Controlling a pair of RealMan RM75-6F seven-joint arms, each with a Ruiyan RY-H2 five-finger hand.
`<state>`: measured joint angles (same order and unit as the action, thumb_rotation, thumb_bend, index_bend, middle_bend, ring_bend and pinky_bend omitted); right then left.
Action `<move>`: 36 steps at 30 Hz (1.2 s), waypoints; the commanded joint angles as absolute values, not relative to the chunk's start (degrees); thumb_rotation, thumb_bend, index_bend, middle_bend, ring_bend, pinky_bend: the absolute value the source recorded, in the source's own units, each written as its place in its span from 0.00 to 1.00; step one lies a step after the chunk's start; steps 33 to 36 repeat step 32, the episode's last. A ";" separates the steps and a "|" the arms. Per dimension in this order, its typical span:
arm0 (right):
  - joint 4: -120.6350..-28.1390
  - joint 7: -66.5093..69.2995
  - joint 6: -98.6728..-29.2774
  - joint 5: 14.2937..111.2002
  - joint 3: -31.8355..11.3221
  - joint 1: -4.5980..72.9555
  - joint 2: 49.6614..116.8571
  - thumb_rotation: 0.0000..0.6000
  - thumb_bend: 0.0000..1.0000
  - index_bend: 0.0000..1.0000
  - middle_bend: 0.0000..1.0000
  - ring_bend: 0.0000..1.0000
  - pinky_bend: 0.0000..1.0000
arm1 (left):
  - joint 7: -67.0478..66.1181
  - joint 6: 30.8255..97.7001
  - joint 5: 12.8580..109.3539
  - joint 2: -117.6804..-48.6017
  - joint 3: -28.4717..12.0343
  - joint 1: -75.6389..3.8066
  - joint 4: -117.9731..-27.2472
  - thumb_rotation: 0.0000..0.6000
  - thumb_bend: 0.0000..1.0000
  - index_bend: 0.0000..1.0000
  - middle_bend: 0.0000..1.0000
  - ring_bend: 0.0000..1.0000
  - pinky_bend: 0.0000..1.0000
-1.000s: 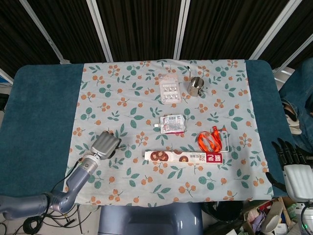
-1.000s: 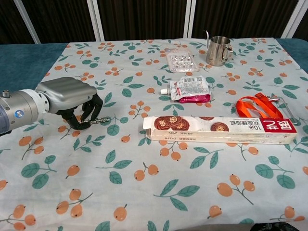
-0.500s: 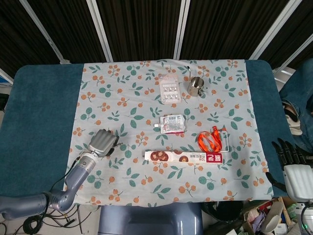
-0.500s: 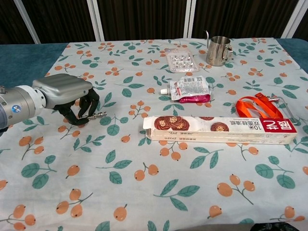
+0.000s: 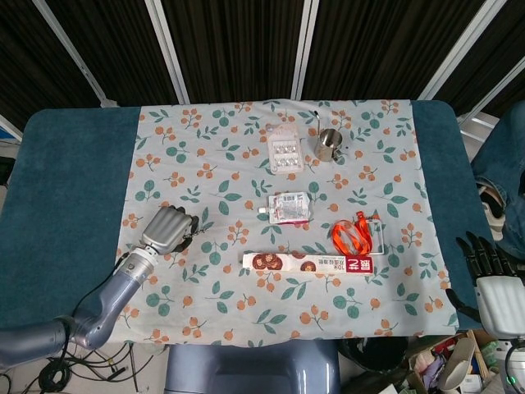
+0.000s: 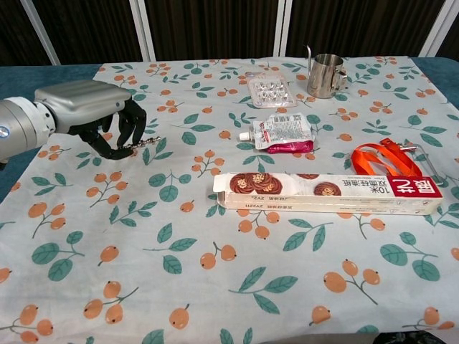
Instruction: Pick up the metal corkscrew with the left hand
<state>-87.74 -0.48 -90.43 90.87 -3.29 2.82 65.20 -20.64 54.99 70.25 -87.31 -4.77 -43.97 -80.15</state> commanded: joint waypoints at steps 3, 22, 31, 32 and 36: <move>-87.79 -0.57 -90.46 90.89 -3.26 2.78 65.22 1.00 0.15 0.01 0.01 0.04 0.14 | -18.39 56.44 76.23 -83.56 -5.19 -45.15 -82.37 1.00 0.44 0.57 0.61 0.40 0.48; -87.97 -1.04 -90.37 90.76 -3.26 2.72 65.28 1.00 0.15 0.01 0.01 0.04 0.14 | -13.88 54.49 77.70 -76.61 -13.38 -51.20 -89.86 1.00 0.44 0.58 0.60 0.40 0.48; -87.89 -0.80 -90.18 90.62 -3.30 2.78 65.22 1.00 0.15 0.01 0.01 0.04 0.14 | -18.33 52.76 73.74 -75.12 -17.12 -54.85 -92.76 1.00 0.44 0.58 0.60 0.40 0.48; -87.88 -0.78 -90.15 90.62 -3.30 2.79 65.22 1.00 0.15 0.01 0.01 0.04 0.14 | -18.72 52.80 73.24 -74.95 -17.34 -54.99 -93.09 1.00 0.44 0.58 0.60 0.40 0.48; -87.88 -0.78 -90.15 90.62 -3.30 2.79 65.22 1.00 0.15 0.01 0.01 0.04 0.14 | -18.72 52.80 73.24 -74.95 -17.34 -54.99 -93.09 1.00 0.44 0.58 0.60 0.40 0.48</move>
